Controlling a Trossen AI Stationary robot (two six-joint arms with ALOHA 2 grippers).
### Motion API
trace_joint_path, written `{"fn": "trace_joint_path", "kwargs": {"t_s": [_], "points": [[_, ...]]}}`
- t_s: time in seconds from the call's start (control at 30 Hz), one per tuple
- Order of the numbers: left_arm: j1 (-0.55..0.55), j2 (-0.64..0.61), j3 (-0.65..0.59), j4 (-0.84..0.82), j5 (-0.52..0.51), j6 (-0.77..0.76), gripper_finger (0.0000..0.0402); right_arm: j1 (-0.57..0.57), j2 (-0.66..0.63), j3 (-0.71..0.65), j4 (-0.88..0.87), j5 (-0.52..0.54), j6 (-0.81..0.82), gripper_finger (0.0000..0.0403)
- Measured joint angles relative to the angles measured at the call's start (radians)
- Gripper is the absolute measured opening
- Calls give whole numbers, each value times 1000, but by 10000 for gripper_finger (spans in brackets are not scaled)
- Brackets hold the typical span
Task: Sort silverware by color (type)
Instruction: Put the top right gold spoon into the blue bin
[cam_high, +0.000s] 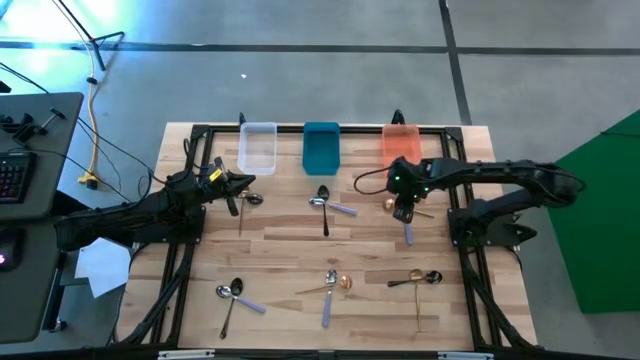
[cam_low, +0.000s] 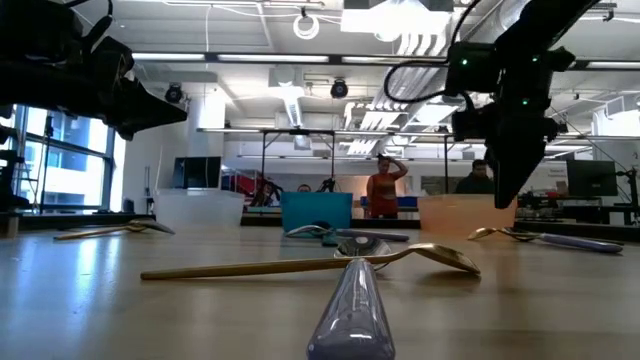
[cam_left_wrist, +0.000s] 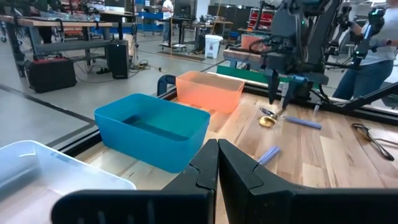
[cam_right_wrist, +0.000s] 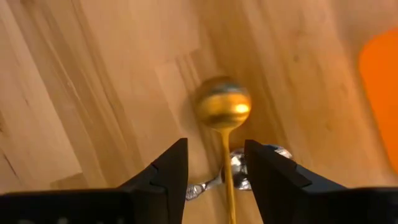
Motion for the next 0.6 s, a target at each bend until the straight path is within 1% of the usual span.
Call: {"fn": "trace_joint_path", "kwargs": {"t_s": [0.17,0.37,0.5,0.6], "points": [[0,0,0,0,0,0,3,6,92,26,-6,7,-8,132],[0,0,0,0,0,5,3,5,171,38,-7,30,-16,120],[0,0,0,0,0,1,3,5,208,38,6,45,-28,102],[0,0,0,6,0,15,3,5,228,38,36,46,-42,80]]}}
